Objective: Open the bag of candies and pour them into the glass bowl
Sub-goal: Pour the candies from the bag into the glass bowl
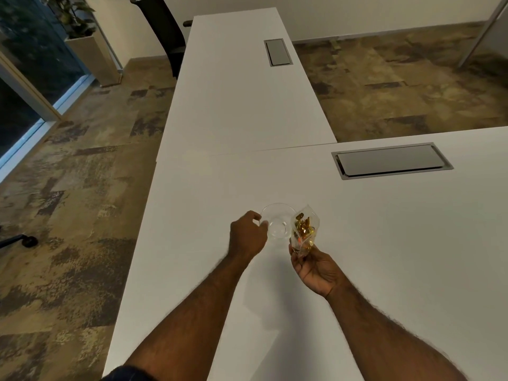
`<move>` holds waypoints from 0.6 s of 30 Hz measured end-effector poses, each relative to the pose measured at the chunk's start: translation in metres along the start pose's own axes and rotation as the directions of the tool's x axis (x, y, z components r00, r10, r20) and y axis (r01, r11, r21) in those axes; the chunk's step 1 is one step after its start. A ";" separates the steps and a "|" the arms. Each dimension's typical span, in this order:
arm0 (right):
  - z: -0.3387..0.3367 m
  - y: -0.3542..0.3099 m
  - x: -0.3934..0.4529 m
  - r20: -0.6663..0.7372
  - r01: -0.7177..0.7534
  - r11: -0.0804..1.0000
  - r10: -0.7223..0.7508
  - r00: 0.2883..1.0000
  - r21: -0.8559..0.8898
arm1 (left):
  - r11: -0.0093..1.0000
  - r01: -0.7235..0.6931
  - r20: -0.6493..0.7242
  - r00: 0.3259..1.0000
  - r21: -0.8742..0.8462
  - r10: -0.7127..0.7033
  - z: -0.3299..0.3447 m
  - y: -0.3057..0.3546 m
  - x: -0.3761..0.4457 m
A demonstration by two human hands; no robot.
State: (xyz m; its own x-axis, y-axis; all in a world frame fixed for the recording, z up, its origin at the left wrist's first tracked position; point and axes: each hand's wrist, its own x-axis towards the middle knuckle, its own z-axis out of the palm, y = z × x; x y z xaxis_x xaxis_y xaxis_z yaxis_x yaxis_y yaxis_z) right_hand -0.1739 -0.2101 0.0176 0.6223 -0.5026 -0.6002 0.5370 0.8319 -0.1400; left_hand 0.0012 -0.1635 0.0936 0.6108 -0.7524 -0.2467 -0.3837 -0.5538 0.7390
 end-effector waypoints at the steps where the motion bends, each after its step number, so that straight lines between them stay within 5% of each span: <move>1: 0.000 -0.003 0.001 -0.006 0.010 1.000 -0.010 1.000 0.003 | 0.983 -0.064 0.039 0.998 0.170 0.058 0.006 -0.008 0.002; 6: 0.000 -0.017 0.008 -0.056 0.058 0.998 -0.058 0.997 -0.009 | 0.873 -0.176 0.267 0.962 0.456 0.054 0.038 -0.042 0.018; 18: 0.010 -0.034 0.025 -0.221 0.146 0.985 -0.164 0.962 -0.093 | 0.866 -0.209 0.158 0.976 0.454 0.153 0.063 -0.054 0.040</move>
State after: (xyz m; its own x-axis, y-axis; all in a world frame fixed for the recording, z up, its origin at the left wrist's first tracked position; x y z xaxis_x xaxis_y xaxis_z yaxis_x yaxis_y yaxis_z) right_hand -0.1707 -0.2531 0.0152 0.3848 -0.5675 -0.7280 0.5671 0.7676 -0.2986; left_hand 0.0030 -0.1862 0.0049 0.4277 -0.8750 -0.2266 -0.7747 -0.4840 0.4068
